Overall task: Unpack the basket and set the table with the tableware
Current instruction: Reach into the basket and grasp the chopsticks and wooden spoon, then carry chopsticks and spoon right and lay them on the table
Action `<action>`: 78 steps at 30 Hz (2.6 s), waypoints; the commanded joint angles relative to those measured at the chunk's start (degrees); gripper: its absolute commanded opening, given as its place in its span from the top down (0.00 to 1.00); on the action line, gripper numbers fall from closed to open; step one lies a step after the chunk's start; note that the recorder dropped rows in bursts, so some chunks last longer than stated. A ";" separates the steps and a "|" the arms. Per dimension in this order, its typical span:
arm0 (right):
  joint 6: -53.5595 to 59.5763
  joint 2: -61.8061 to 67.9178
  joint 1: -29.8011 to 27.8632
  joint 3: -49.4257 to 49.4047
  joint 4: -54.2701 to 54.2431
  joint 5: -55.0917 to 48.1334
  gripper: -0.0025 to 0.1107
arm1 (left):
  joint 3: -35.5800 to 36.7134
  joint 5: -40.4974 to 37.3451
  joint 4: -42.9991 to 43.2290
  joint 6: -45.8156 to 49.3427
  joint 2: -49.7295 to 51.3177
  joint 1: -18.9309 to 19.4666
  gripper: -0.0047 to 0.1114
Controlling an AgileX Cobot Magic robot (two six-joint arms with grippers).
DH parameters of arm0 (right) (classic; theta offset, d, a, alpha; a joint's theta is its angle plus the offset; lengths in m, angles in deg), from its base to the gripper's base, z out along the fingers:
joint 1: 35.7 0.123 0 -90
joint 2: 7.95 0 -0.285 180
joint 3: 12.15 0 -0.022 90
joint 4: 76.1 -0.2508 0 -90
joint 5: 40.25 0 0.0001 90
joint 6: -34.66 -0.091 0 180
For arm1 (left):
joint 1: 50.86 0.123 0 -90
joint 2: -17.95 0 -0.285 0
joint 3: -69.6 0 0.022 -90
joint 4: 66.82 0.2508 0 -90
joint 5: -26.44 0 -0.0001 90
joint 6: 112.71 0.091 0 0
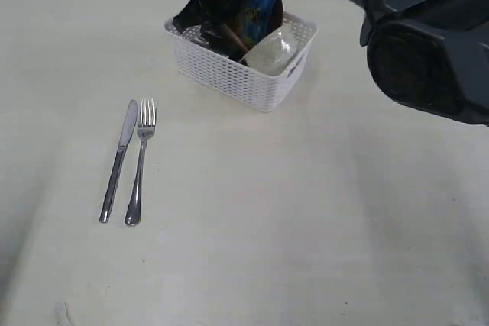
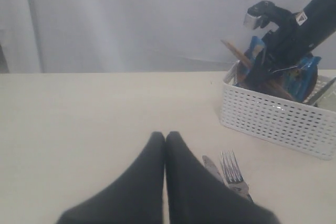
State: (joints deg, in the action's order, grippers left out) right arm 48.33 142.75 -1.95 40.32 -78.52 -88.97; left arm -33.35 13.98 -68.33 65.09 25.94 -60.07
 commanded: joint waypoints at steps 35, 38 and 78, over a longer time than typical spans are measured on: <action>-0.63 -13.03 -0.27 0.87 0.83 -5.63 0.98 | 0.16 0.36 -0.28 0.02 -0.21 -0.06 0.96; -0.49 -13.26 -0.27 0.87 0.83 -6.03 0.98 | 0.16 0.36 -0.28 0.02 -0.21 -0.06 0.96; -9.79 -30.10 -35.33 -54.90 -9.05 2.19 0.98 | 0.16 0.36 -0.28 0.02 -0.21 -0.06 0.96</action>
State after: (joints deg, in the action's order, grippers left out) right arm 37.69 113.11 -37.32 -11.25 -85.30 -91.99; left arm -33.35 13.98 -68.33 65.09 25.94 -60.07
